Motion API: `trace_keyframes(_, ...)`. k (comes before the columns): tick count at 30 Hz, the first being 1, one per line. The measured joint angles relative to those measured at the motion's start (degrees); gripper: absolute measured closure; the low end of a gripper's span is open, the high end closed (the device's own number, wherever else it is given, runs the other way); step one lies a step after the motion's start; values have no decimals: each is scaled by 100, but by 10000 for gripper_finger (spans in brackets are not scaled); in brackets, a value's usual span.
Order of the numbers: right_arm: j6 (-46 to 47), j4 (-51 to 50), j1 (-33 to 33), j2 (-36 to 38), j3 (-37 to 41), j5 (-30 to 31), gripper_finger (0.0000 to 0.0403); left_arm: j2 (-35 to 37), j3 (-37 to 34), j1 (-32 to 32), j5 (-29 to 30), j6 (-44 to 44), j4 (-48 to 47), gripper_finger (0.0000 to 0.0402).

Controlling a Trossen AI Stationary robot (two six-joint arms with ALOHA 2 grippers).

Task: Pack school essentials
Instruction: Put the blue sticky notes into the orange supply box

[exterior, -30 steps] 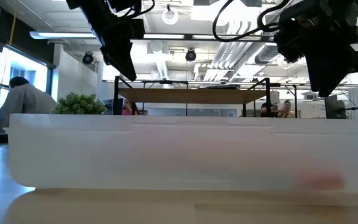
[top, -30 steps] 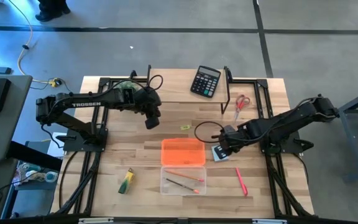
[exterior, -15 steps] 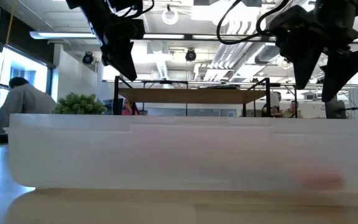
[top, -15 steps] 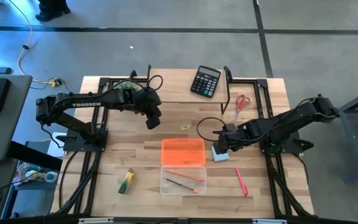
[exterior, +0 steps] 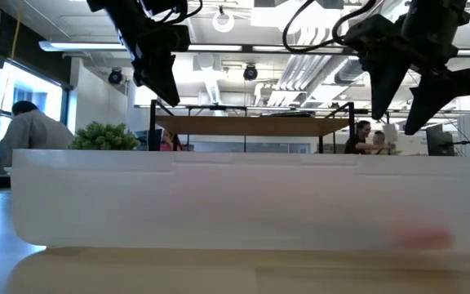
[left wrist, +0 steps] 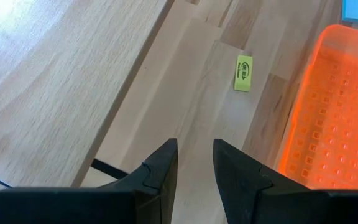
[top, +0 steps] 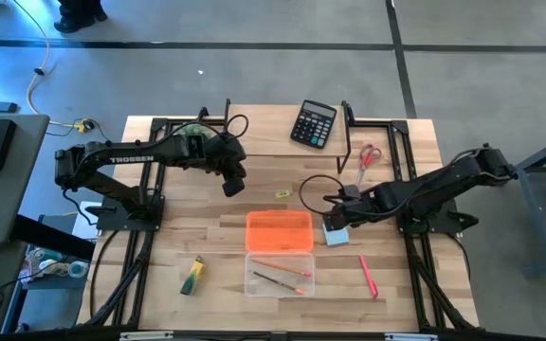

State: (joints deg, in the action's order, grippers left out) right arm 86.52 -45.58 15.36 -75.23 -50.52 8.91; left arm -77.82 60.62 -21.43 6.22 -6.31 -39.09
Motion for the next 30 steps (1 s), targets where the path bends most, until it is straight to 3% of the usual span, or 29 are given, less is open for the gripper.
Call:
trace_keyframes(4,28,-45,84,-215,0,-16,116,0,0,0,-1,0,12,310)
trace_keyframes(9,46,7,162,-416,0,50,26,0,0,9,-2,-1,46,310)
trace_keyframes(11,49,-1,172,-480,0,83,10,0,0,9,-2,-9,47,310)
trace_keyframes(30,610,396,395,-1405,0,273,3,0,0,9,-4,-1,66,310)
